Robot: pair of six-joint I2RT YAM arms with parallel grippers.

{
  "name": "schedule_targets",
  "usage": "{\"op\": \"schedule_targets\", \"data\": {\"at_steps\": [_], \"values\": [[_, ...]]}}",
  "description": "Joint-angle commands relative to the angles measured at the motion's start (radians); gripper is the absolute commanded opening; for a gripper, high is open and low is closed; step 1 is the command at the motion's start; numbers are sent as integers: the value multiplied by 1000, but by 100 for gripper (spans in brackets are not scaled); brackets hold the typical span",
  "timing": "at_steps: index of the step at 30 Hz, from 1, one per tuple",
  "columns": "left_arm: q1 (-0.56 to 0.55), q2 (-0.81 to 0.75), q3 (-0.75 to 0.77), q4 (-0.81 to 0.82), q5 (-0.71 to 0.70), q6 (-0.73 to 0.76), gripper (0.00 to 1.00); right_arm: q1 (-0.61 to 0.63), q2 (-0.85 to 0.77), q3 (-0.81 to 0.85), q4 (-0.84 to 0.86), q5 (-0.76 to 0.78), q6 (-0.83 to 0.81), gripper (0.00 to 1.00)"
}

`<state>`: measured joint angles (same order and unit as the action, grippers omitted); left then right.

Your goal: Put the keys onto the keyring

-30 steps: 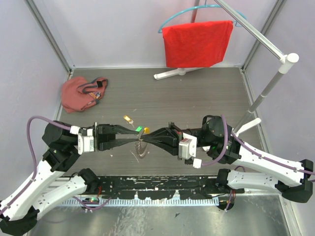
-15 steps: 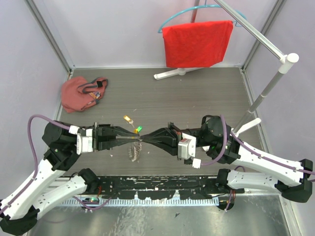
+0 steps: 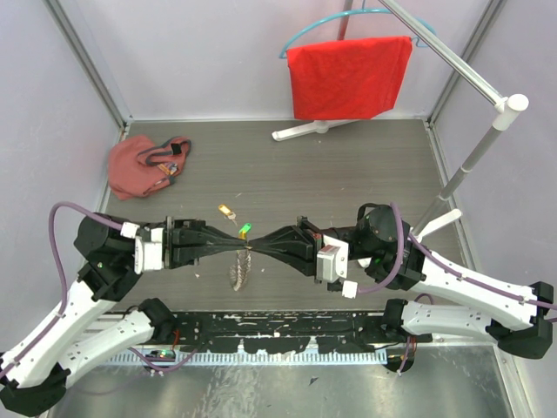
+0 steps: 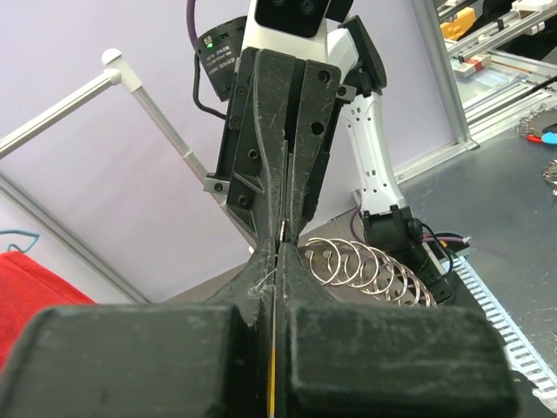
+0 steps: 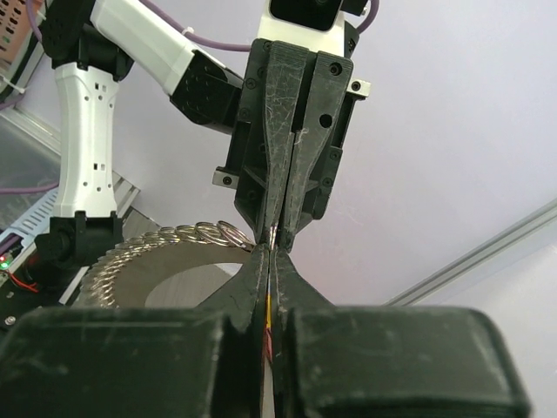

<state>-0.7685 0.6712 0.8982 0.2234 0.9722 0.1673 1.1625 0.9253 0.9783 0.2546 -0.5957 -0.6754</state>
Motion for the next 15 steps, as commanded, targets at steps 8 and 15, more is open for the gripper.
{"op": "schedule_targets", "data": {"at_steps": [8, 15], "values": [[-1, 2, 103, -255, -7, 170, 0, 2, 13, 135, -210, 69, -108, 32], [-1, -16, 137, -451, 10, 370, 0, 2, -9, 187, -378, 141, -198, 34]]}}
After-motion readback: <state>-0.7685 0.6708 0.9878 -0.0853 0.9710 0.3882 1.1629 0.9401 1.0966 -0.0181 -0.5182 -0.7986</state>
